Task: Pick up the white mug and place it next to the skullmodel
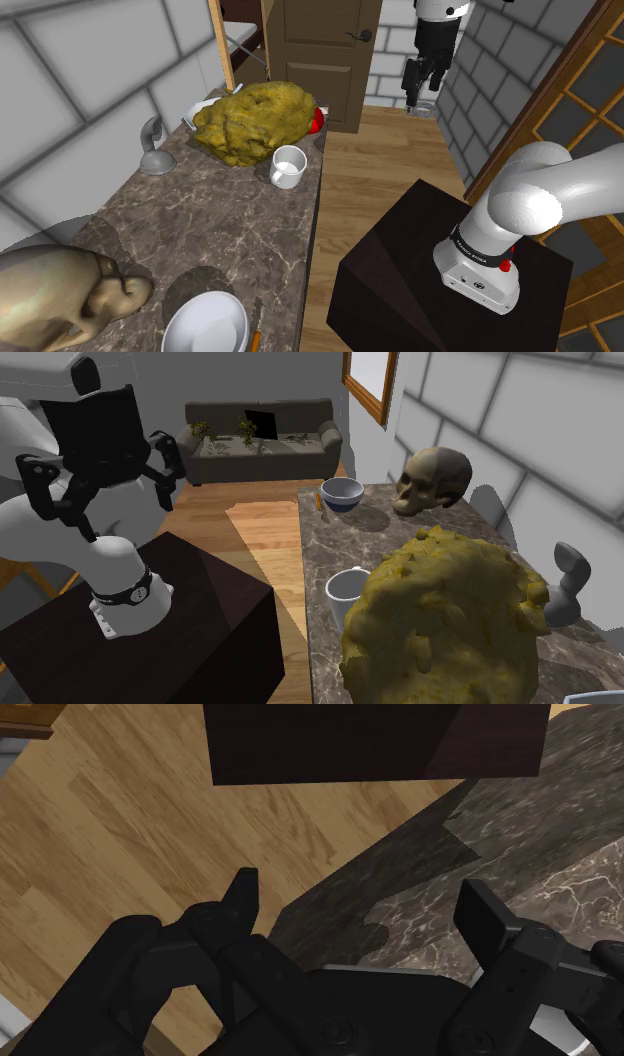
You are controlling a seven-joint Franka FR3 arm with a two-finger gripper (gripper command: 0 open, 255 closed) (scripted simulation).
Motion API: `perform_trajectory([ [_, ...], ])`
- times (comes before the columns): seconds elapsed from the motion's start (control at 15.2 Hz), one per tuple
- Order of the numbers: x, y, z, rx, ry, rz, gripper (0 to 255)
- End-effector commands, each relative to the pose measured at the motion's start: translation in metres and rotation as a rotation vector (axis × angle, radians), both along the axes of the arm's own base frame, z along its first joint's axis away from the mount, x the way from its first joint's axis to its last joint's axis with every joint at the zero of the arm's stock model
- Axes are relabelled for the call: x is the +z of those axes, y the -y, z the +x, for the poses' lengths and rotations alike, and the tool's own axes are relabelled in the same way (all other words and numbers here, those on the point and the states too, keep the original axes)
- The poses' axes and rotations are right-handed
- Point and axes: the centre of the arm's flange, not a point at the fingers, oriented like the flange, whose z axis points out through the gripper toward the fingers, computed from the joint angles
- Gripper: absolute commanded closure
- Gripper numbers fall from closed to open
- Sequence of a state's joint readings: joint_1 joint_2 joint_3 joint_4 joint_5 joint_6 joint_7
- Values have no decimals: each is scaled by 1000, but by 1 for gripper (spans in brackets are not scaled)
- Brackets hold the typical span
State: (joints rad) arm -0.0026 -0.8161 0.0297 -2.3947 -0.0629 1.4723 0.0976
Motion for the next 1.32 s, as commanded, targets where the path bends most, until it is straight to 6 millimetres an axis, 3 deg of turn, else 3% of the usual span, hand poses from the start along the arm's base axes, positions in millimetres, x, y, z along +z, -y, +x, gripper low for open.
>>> perform_trajectory([
  [0.0, 0, 0, 0, 0, 0, 0, 0],
  [1.25, -148, -120, 120, 104, 258, 17, 0],
])
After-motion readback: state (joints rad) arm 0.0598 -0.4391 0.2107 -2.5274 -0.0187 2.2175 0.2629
